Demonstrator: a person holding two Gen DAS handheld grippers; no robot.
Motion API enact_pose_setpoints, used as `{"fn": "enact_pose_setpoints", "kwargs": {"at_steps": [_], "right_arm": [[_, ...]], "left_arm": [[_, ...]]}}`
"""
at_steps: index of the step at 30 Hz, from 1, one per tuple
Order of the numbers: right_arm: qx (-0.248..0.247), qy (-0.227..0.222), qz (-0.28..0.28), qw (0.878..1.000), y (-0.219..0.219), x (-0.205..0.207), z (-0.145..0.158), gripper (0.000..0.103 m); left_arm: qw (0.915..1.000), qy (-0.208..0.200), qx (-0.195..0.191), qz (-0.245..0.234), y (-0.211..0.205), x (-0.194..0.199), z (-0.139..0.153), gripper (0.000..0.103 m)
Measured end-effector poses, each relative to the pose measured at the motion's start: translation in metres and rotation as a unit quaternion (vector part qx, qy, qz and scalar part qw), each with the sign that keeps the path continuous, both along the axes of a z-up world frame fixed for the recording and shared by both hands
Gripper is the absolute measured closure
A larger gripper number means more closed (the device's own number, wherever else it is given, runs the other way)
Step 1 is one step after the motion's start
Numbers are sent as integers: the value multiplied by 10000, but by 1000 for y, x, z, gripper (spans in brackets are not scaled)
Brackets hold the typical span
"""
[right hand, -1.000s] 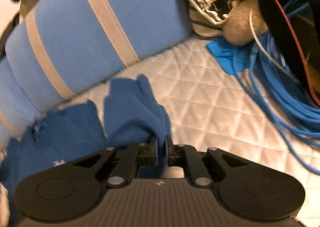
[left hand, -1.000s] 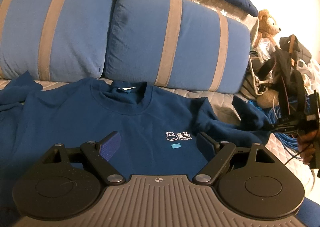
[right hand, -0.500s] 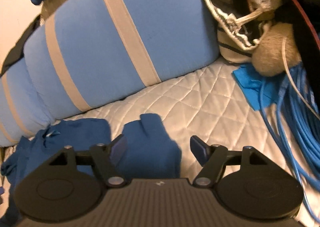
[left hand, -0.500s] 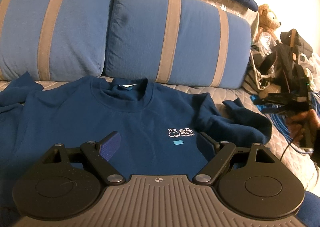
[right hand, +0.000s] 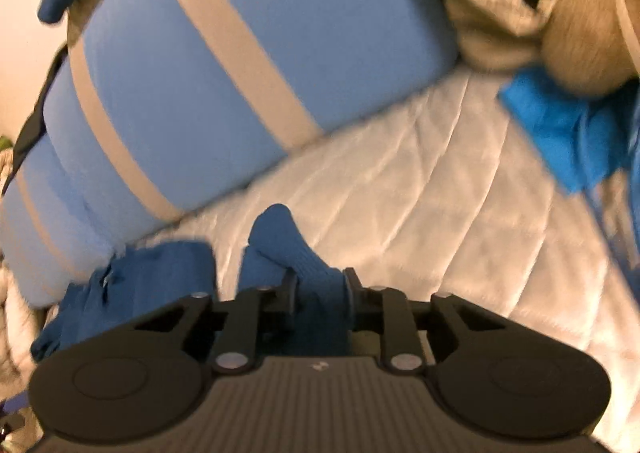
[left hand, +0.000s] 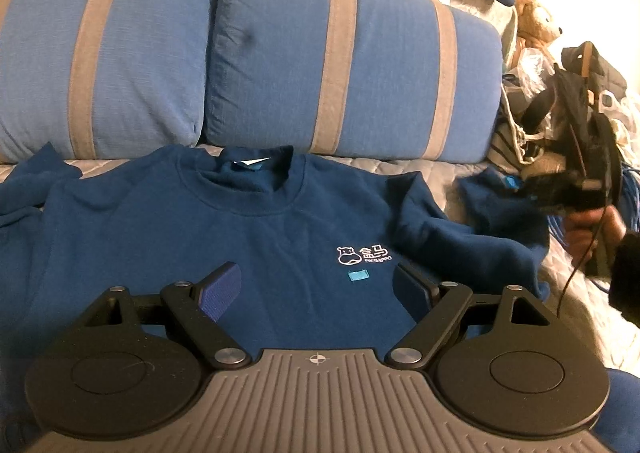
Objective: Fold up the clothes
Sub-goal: 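Pull the held sleeve outward away from the body with the right gripper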
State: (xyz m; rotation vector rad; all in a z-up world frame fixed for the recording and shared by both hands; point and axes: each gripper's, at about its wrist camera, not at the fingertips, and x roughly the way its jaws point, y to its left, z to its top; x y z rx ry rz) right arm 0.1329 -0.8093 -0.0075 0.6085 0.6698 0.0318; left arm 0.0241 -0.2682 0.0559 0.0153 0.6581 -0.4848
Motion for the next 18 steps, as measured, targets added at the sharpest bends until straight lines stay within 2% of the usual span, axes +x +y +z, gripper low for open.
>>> {"fn": "enact_pose_setpoints", "kwargs": {"at_steps": [3, 9, 13, 18], "right_arm": [[-145, -347, -559, 9977, -7, -14, 27, 81], [-731, -735, -1297, 9861, -23, -45, 84, 81], [-1287, -652, -1763, 9737, -33, -68, 115, 81], [-1747, -655, -2427, 9520, -49, -109, 147, 82]], "left_arm": [[10000, -7, 32, -2, -1, 0, -1, 19], [10000, -21, 34, 14, -1, -1, 0, 19], [10000, -51, 12, 26, 0, -2, 1, 19], [10000, -80, -39, 29, 1, -3, 2, 19]]}}
